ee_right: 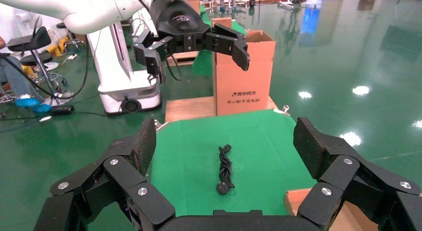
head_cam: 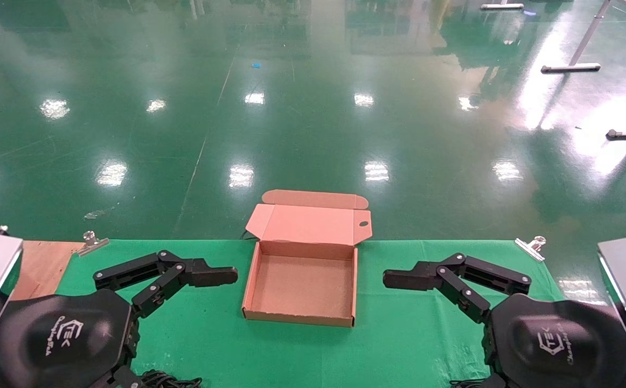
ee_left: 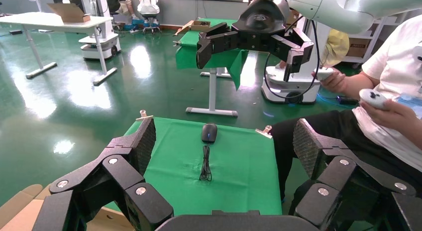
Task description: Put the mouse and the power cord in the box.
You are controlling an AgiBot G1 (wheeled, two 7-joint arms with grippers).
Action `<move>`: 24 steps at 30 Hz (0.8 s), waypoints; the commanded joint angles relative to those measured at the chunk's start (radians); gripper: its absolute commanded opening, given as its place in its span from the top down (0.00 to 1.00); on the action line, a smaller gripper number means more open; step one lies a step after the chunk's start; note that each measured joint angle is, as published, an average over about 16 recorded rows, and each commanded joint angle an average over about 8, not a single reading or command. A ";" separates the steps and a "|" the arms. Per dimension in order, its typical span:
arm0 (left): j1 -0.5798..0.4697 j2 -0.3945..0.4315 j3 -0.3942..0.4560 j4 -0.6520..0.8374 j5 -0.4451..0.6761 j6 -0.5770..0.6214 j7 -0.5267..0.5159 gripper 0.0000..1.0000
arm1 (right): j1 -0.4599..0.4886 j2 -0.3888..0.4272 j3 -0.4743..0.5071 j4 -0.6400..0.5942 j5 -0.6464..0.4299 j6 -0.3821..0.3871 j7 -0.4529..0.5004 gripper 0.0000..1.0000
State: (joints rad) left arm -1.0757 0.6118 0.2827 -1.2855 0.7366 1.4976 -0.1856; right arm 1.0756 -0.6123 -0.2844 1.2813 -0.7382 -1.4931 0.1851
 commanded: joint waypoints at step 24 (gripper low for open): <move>-0.287 0.168 0.370 0.250 0.721 0.052 0.178 0.00 | 0.318 -0.181 -0.355 -0.161 -0.877 -0.031 -0.229 0.00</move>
State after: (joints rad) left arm -1.3556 0.7808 0.6424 -1.0228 1.4485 1.5331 0.0025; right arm 1.3814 -0.7978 -0.6344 1.1027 -1.5992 -1.5111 -0.0490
